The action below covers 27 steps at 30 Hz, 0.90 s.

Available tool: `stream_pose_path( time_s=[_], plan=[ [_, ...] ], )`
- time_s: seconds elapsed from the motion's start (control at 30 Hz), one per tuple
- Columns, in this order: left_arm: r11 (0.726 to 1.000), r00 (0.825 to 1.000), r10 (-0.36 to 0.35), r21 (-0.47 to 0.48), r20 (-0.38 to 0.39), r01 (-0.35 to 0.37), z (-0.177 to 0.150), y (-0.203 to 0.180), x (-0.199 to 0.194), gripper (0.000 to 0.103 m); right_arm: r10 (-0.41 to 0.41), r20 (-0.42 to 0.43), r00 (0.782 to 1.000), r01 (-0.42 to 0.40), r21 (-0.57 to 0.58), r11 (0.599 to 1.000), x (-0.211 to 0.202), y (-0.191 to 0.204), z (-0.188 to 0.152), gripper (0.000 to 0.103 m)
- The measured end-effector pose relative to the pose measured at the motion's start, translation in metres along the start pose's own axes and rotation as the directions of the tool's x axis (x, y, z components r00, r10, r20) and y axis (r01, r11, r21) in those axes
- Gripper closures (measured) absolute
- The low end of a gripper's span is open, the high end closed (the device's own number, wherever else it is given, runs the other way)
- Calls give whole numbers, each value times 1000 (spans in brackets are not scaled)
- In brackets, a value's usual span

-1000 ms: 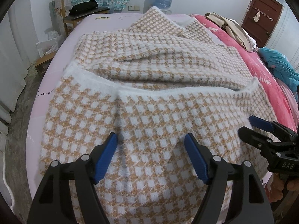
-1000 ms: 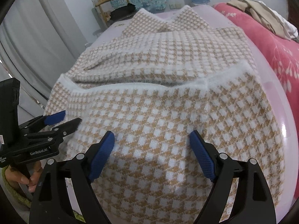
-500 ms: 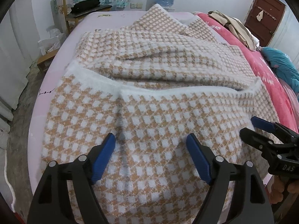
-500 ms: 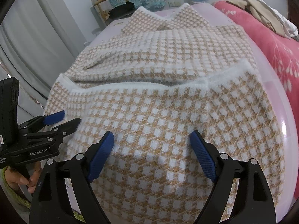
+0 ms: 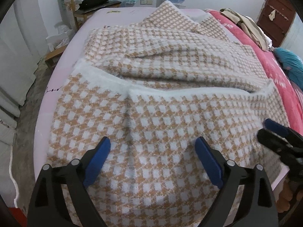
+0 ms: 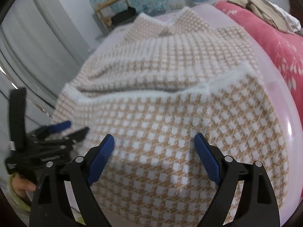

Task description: Fold large clothes

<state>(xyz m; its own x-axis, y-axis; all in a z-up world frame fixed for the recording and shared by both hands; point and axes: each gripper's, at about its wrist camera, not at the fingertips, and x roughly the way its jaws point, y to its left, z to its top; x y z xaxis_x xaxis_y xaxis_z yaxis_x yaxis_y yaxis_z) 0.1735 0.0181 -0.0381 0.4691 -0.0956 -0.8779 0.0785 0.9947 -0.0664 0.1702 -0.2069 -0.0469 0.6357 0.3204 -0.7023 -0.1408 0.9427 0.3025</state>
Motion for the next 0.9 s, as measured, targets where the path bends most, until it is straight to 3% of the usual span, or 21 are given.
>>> stream_pose_path(
  time_s=[0.33,0.9],
  plan=[
    [1000,1000,17,-4,-14,-17,2,0,1,10,-52,-38,998,53,10,999,8,-4,5,20],
    [1000,999,28,1,-25,-28,4,2,4,6,-76,-69,995,78,13,997,20,0,10,8]
  ],
)
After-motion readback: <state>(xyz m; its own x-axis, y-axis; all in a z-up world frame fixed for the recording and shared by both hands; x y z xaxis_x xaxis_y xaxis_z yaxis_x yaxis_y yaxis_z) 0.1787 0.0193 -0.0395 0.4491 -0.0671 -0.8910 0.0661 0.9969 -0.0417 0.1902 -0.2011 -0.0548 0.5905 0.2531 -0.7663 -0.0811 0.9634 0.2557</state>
